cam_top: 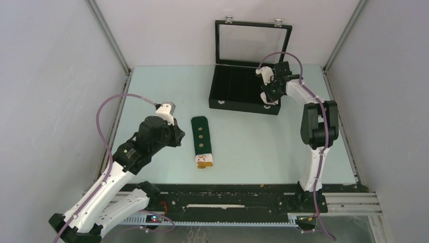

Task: Roll the socks
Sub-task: Place a pair of socks in the storage box.

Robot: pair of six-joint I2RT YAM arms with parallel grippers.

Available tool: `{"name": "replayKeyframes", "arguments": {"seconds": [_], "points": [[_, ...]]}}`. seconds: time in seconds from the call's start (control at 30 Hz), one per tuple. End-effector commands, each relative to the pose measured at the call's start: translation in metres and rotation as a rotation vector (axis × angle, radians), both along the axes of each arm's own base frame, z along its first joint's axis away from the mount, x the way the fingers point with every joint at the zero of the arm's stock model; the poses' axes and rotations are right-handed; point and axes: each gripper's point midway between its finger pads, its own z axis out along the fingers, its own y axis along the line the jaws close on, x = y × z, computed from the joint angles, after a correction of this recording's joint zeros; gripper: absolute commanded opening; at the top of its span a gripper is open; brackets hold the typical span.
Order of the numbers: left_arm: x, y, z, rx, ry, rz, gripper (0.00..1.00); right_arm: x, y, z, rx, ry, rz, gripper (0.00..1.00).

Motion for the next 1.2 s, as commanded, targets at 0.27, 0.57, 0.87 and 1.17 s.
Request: {"name": "replayKeyframes", "arguments": {"seconds": [0.27,0.57,0.87,1.17], "points": [[0.007,0.0,-0.003,0.002,-0.007,0.003,0.0,-0.002,-0.019,-0.053,-0.058,0.103,-0.066,0.0],[0.008,-0.001,-0.006,0.002,0.003,0.0,0.0,-0.007,-0.02,-0.066,-0.09,0.165,-0.081,0.06],[0.007,0.0,-0.005,-0.004,0.0,0.0,0.0,-0.006,-0.006,-0.061,-0.095,0.158,-0.05,0.05],[0.007,-0.001,-0.005,-0.007,0.003,-0.004,0.0,-0.011,-0.001,-0.069,-0.156,0.162,-0.002,0.0]]}}
